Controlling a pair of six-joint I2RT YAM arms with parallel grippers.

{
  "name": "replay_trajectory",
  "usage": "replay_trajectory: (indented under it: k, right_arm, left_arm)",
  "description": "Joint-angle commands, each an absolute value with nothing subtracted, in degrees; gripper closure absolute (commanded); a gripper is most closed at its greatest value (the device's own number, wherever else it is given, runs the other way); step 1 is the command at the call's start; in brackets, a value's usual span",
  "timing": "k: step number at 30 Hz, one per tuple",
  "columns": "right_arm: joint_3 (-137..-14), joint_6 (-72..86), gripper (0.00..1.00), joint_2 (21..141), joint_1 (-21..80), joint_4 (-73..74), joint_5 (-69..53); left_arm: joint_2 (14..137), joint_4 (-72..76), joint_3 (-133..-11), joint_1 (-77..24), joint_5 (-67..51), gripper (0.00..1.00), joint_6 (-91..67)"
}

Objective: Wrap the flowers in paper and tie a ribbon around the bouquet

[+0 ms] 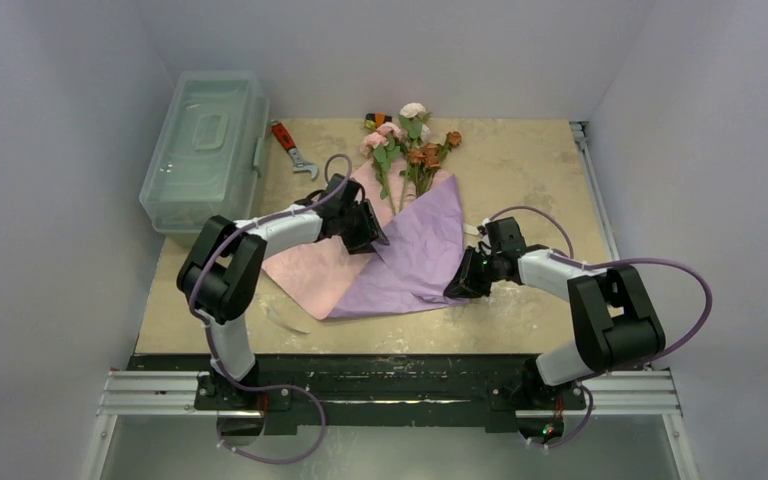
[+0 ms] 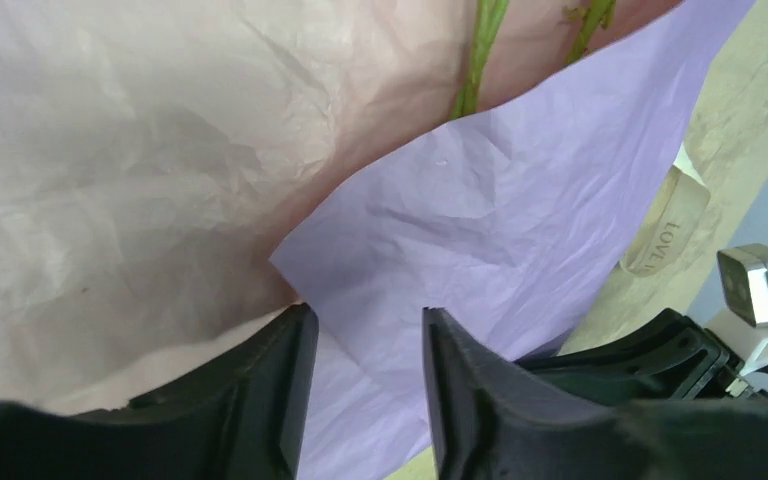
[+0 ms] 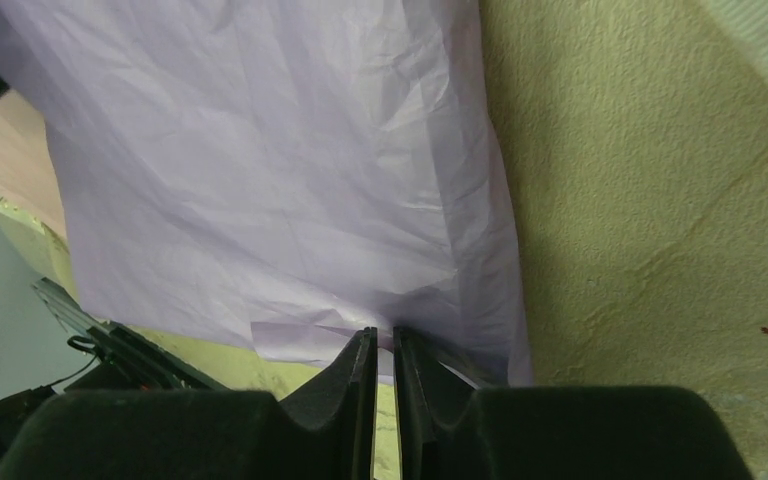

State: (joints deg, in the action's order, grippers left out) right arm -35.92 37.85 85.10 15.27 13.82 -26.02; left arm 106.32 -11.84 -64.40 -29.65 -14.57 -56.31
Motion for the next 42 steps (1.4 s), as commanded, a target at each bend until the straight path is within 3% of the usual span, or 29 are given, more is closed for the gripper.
replay_trajectory:
  k: [1, 3, 6, 12, 16, 25, 42]
  right_arm:
    - [-35.93, 36.52, 0.81, 85.60, 15.21, 12.71, -25.04]
    - [-36.17, 36.43, 0.82, 85.61, 15.22, 13.03, -25.05]
    - [-36.38, 36.46, 0.82, 85.44, 15.23, 13.20, -25.34]
    - [-37.88, 35.57, 0.82, 85.35, 15.21, 14.31, -26.36]
    - [-38.98, 35.08, 0.82, 85.41, 15.24, 15.47, -26.45]
    - [-38.94, 35.16, 0.83, 84.98, 15.23, 16.21, -27.11]
    - [-50.31, 29.20, 0.83, 93.38, 13.02, 19.42, -25.89]
  left_arm:
    - [100.51, -20.61, -71.31, -29.44, -6.44, 0.47, -44.39]
    - [98.62, -23.57, -73.08, -29.81, -4.24, 0.38, -39.49]
    - [95.30, -24.06, -73.67, -32.23, -3.37, 0.37, -31.19]
    - [97.09, -22.44, -73.62, -39.52, -10.51, 0.61, -24.65]
    - [101.41, -17.46, -73.52, -44.34, -16.07, 0.71, -26.42]
    - [112.48, -18.19, -79.49, -50.71, -20.20, 0.74, -23.87]
    - [116.24, -19.92, -75.40, -52.31, -14.54, 0.76, -18.31]
